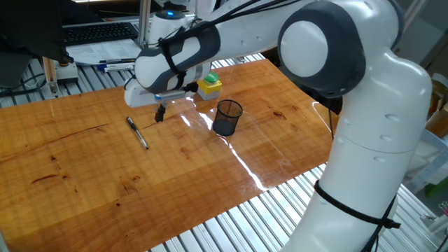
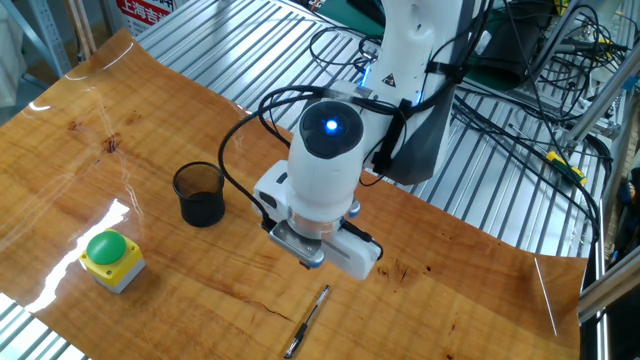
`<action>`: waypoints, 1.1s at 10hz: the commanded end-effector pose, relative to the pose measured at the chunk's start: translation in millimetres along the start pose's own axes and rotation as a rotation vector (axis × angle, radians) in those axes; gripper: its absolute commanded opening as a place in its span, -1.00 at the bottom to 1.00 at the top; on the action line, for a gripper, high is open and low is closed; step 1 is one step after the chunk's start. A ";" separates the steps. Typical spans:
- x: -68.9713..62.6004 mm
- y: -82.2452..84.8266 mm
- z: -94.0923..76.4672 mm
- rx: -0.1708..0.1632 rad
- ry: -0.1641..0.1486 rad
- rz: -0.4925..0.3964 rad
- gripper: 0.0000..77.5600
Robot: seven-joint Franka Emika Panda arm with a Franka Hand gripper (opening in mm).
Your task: Put the pen into the pen holder
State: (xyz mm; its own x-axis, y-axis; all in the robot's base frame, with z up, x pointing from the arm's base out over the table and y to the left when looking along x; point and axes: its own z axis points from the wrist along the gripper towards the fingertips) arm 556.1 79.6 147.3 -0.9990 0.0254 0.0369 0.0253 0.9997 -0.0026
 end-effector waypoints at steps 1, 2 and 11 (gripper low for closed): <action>-0.8 0.0 -1.2 -0.002 0.030 -0.070 -1.00; -0.8 0.0 -1.2 -0.006 0.030 -0.089 -1.00; -7.3 45.8 51.4 -0.006 -0.017 -0.074 -1.00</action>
State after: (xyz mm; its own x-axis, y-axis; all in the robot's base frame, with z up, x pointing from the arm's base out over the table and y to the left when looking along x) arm 560.2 123.3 102.0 -0.9989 -0.0376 0.0294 -0.0375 0.9993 0.0040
